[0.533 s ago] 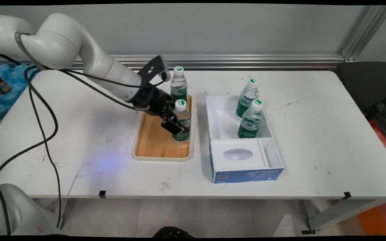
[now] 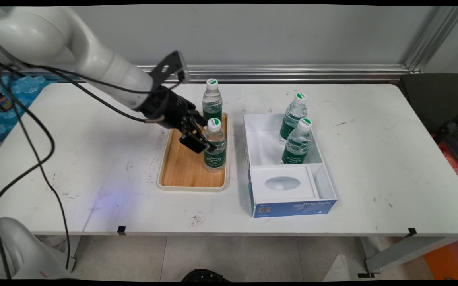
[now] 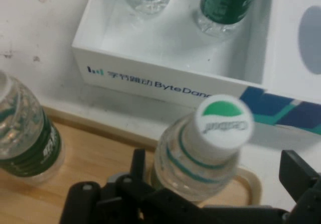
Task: Pick up the green bottle from the white box
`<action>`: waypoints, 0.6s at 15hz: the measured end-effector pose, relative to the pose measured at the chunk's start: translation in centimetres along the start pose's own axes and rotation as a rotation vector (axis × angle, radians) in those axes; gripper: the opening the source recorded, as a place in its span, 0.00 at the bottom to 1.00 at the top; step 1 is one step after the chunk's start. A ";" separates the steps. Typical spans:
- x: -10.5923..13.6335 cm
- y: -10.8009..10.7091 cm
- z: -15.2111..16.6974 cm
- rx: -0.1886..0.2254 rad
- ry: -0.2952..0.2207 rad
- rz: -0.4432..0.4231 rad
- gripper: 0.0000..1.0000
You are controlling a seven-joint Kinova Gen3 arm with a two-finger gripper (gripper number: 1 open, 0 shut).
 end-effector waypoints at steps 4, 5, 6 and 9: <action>1.4 1.4 -4.9 0.002 -0.002 0.008 1.00; 1.8 1.7 -6.3 0.002 -0.003 0.013 1.00; 2.1 1.9 -7.7 0.001 -0.005 0.021 1.00; 3.3 2.1 -11.3 -0.002 -0.008 0.048 1.00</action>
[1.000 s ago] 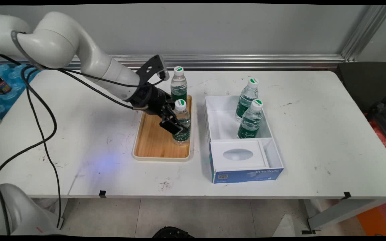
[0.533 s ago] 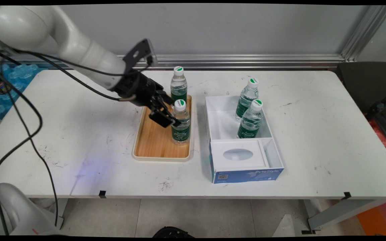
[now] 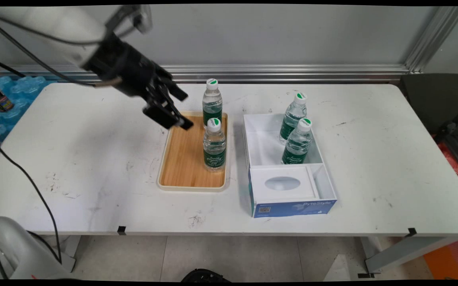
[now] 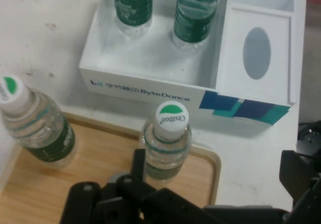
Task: Pick up the green bottle from the white box
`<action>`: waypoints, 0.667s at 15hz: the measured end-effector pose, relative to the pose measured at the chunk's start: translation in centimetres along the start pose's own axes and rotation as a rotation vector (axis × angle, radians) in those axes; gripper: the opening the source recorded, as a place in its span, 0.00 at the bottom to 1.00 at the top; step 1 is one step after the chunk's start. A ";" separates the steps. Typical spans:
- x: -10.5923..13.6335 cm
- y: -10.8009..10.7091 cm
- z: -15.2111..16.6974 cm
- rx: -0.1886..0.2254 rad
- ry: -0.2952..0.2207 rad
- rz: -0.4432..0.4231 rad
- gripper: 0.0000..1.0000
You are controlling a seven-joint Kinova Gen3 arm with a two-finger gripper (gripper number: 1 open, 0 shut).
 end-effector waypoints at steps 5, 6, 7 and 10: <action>3.0 -0.9 -3.2 0.009 0.031 0.005 1.00; 4.1 -1.4 -3.2 0.014 0.048 0.003 1.00; 5.1 -1.7 -2.9 0.017 0.060 0.004 1.00; 8.1 -3.3 -0.8 0.026 0.089 0.017 1.00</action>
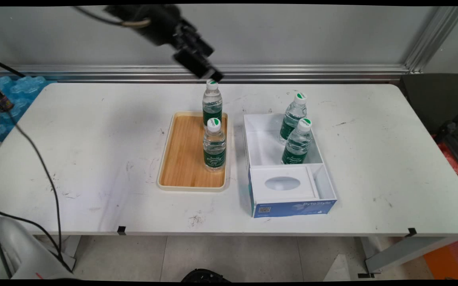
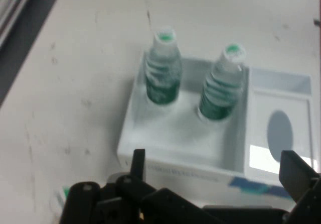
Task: Pick up the green bottle from the white box
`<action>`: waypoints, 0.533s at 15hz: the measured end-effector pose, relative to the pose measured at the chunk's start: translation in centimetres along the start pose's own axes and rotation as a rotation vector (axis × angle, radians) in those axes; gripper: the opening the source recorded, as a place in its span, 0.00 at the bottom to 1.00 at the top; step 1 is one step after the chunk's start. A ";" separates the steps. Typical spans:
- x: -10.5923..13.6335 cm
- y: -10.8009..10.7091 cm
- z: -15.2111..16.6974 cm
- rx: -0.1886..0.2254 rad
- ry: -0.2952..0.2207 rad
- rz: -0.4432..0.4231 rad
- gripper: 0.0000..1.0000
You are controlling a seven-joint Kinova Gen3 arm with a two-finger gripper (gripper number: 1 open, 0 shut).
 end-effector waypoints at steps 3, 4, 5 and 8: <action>2.2 -1.5 3.7 -0.008 0.016 0.023 1.00; 2.7 -2.0 4.9 -0.012 0.019 0.031 1.00; 3.3 -2.5 6.7 -0.021 0.020 0.043 1.00; 4.1 -3.6 11.1 -0.052 0.017 0.083 1.00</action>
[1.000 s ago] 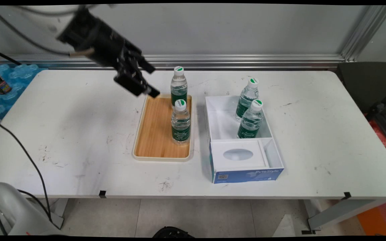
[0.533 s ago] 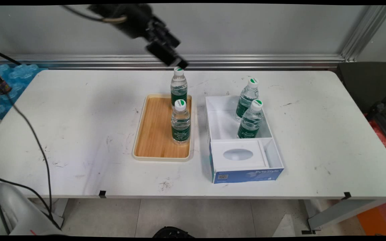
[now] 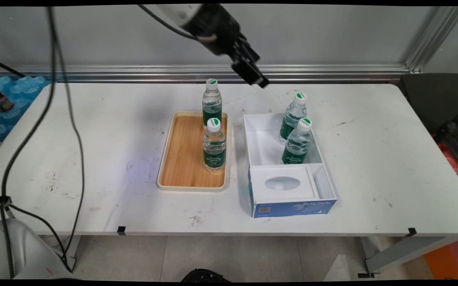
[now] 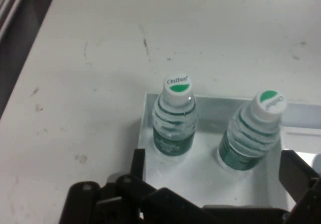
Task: Pick up the green bottle from the white box
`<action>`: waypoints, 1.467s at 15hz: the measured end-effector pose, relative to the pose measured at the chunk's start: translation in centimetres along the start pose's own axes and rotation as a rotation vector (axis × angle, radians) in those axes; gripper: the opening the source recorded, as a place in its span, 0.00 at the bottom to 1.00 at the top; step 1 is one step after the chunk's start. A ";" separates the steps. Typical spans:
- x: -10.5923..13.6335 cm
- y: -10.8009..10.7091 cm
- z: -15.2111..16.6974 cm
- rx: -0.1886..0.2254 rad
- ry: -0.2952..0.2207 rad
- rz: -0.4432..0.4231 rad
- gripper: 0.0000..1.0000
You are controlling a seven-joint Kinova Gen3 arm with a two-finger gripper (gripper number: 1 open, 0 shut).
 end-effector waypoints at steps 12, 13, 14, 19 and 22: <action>0.1 -3.7 14.1 -0.091 -0.060 0.080 1.00; 0.1 -3.8 14.9 -0.095 -0.063 0.084 1.00; 0.2 -4.0 15.7 -0.100 -0.067 0.089 1.00; 0.4 -4.8 18.9 -0.119 -0.081 0.104 1.00; 0.6 -5.0 20.2 -0.128 -0.086 0.111 1.00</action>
